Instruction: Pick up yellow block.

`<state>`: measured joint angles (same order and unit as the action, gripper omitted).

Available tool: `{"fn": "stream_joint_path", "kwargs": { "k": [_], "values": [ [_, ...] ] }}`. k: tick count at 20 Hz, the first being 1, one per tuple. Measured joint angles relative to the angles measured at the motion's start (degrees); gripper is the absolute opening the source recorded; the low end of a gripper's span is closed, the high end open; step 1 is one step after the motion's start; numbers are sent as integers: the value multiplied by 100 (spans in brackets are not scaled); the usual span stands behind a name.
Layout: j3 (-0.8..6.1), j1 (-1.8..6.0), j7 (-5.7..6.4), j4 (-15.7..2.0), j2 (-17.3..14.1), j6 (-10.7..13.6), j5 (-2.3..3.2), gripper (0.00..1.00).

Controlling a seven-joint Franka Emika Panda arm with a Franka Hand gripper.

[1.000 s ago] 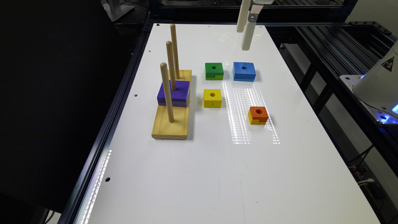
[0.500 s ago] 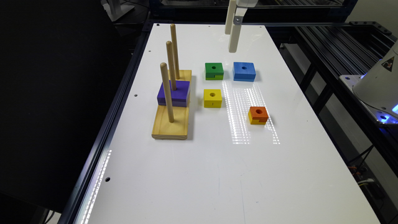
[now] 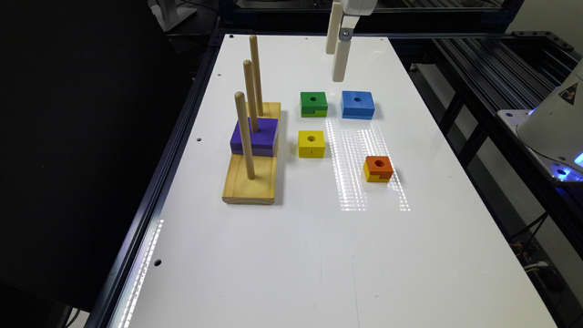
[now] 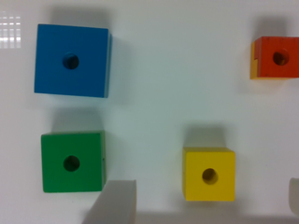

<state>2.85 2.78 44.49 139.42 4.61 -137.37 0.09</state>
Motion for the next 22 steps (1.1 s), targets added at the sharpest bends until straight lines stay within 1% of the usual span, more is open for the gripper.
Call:
{"fn": "stream_joint_path", "kwargs": {
  "k": [2,4,6,8,11,13,22],
  "values": [
    [21,0,12,0,0,0,0,100],
    [26,0,13,3,-9,0,0,100],
    [27,1,13,7,-129,-39,0,100],
    [28,1,13,11,-372,-234,0,100],
    [28,2,13,5,-766,-605,0,100],
    [27,2,13,-1,-910,-745,0,100],
    [31,2,13,-27,-900,-753,0,100]
  ]
}}
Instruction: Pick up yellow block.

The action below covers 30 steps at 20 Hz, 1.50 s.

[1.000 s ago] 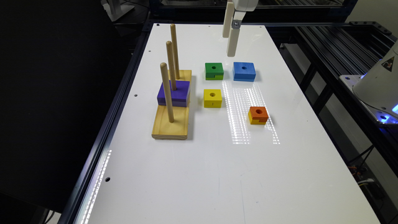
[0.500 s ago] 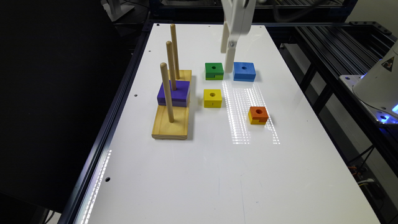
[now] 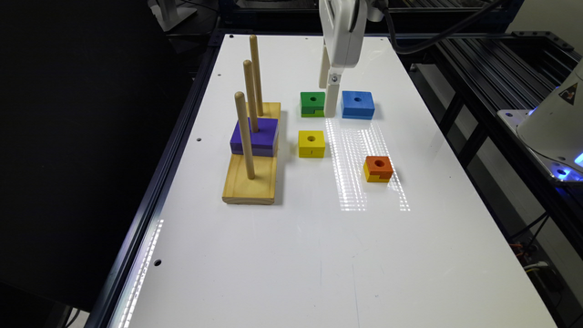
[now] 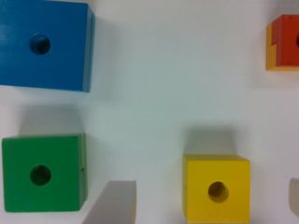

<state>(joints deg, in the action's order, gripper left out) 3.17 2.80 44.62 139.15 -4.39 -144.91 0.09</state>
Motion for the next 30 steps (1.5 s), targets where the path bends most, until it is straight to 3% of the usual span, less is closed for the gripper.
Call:
{"fn": "stream_joint_path", "kwargs": {
  "k": [8,12,17,30],
  "values": [
    [20,-1,7,-25,-68,-25,0,100],
    [32,-3,13,-27,-395,-345,0,100],
    [173,-5,142,-67,-579,-523,0,100],
    [176,-2,145,-73,-645,-542,0,100]
  ]
}}
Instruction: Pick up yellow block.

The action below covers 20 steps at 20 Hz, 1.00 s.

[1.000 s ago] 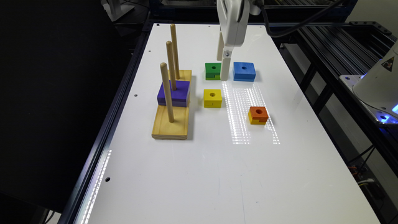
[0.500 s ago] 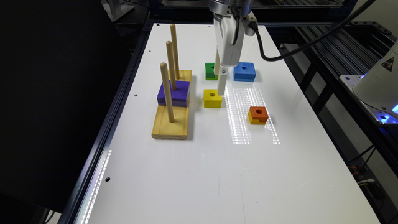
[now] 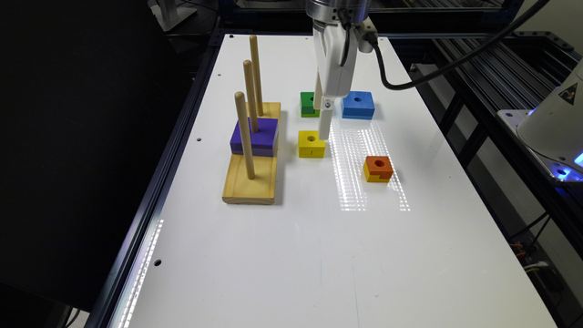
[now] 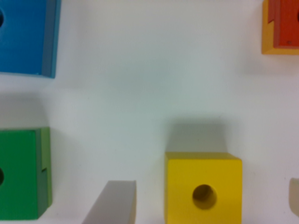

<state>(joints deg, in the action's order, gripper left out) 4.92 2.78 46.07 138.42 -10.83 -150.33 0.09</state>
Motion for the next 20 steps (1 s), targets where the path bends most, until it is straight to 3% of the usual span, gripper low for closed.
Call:
{"fn": "stream_joint_path", "kwargs": {
  "k": [7,20],
  "values": [
    [-2,5,0,-5,-301,-322,0,100],
    [-12,7,0,-159,-386,-329,0,100]
  ]
}}
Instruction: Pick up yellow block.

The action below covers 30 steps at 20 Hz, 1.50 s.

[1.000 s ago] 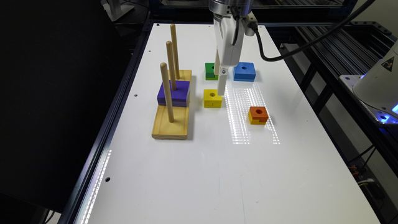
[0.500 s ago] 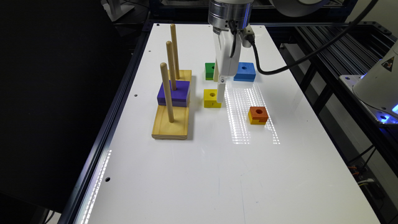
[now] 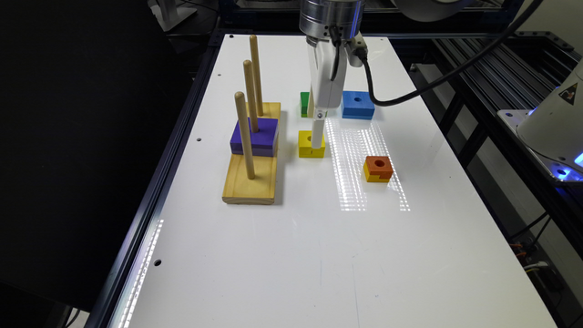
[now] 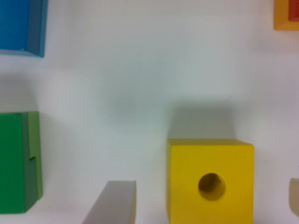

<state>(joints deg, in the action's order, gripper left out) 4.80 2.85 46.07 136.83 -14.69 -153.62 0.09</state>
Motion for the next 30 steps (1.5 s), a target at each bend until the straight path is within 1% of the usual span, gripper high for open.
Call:
{"fn": "stream_joint_path", "kwargs": {
  "k": [2,4,6,7,9,16,17,30],
  "values": [
    [-2,0,0,-4,-132,-82,1,100],
    [-8,0,0,-25,-374,-301,4,100],
    [-12,0,0,-100,-583,-442,6,100],
    [-13,0,0,-168,-679,-465,6,100],
    [-14,0,0,-284,-759,-445,7,100],
    [-14,0,0,-300,-763,-443,7,100],
    [-14,-1,0,-296,-762,-443,7,0],
    [-14,0,0,-290,-757,-436,7,0]
  ]
}}
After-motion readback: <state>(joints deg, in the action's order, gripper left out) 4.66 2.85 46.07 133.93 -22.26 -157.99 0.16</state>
